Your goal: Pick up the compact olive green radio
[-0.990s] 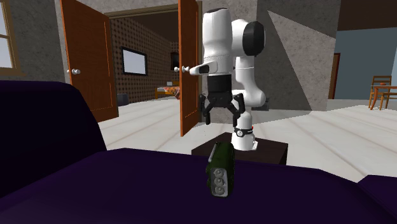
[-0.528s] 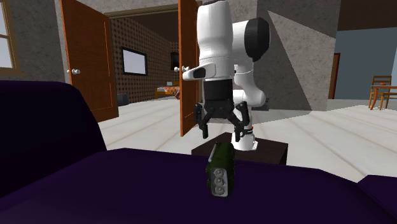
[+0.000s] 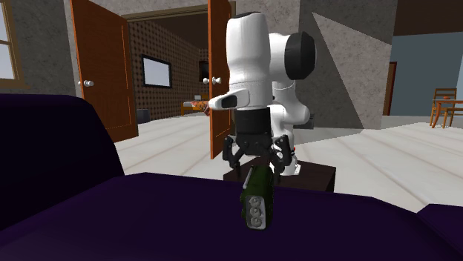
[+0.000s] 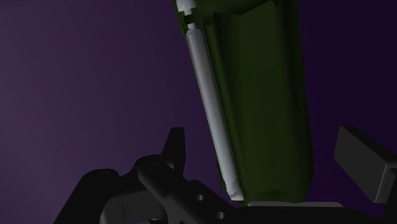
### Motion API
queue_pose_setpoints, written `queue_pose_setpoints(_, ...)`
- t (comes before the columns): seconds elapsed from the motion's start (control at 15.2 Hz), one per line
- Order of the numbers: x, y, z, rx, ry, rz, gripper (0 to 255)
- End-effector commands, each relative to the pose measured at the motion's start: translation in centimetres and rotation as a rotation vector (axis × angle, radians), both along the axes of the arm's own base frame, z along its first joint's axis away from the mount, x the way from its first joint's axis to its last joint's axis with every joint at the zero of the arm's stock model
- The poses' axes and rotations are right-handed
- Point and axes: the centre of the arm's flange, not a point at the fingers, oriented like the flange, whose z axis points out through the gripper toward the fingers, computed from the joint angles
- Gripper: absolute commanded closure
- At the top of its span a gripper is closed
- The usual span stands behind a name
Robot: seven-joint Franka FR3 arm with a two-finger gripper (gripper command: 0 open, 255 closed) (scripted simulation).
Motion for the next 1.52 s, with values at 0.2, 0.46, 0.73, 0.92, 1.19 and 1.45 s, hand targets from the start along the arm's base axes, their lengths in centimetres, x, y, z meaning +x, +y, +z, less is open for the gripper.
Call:
queue_pose_setpoints(0.2,0.0,0.1,-1.4,0.000,0.000,0.000,255)
queue_pose_setpoints(0.46,0.0,0.1,-1.4,0.000,0.000,0.000,255)
queue_pose_setpoints(0.73,-0.1,0.1,-1.4,0.000,0.000,0.000,255)
queue_pose_setpoints(0.92,-0.1,0.1,-0.3,0.000,0.000,0.000,255)
queue_pose_setpoints(1.19,-0.1,0.1,1.8,0.000,0.000,0.000,255)
queue_pose_setpoints(1.45,-0.1,0.1,3.9,0.000,0.000,0.000,255)
